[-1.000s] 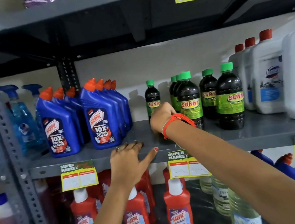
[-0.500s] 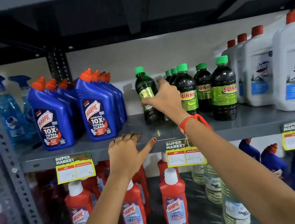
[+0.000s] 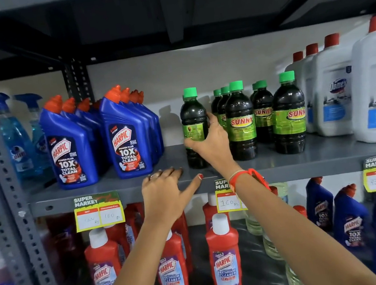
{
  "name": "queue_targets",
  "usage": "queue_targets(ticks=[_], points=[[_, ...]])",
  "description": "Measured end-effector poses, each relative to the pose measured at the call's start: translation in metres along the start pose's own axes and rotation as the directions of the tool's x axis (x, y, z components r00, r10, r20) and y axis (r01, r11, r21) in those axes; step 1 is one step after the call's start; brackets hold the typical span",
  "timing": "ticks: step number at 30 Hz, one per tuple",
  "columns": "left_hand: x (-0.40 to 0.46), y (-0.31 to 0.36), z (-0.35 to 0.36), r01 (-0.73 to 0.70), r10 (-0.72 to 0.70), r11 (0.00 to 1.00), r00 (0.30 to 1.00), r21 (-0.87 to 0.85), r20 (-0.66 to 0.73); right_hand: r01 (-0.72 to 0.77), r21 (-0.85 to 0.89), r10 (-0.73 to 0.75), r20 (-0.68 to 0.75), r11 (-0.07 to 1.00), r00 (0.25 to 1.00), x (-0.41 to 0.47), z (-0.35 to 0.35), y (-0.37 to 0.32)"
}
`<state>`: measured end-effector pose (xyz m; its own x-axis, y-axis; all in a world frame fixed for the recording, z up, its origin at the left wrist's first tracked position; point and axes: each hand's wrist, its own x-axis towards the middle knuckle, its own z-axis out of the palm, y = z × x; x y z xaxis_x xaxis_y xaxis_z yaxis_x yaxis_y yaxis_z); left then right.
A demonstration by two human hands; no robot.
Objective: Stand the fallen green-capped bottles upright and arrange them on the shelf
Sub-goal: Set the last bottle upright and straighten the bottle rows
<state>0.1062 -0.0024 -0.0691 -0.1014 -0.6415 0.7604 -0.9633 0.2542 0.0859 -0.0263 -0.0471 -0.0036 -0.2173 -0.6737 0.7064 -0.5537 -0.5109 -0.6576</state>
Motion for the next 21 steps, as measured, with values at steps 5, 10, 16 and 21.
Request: queue_targets(ticks=[5,10,16,21], points=[[0.000,0.000,0.001,-0.003,0.003,1.000,1.000,-0.010,0.000,0.001,-0.192,-0.009,-0.038,0.981,0.999,-0.004,0.003,0.003],[0.000,0.000,0.002,0.006,-0.006,1.000,1.000,-0.011,-0.010,-0.203,0.011,0.203,0.041,0.979,0.978,0.006,-0.004,0.010],[0.001,-0.001,0.003,0.005,-0.005,1.000,1.000,-0.003,-0.001,-0.088,-0.096,0.092,0.040,0.992,0.995,-0.001,0.005,0.009],[0.001,-0.002,0.004,0.004,-0.004,1.000,1.000,-0.003,0.005,-0.039,-0.386,0.020,-0.053,0.922,0.998,-0.007,0.005,0.005]])
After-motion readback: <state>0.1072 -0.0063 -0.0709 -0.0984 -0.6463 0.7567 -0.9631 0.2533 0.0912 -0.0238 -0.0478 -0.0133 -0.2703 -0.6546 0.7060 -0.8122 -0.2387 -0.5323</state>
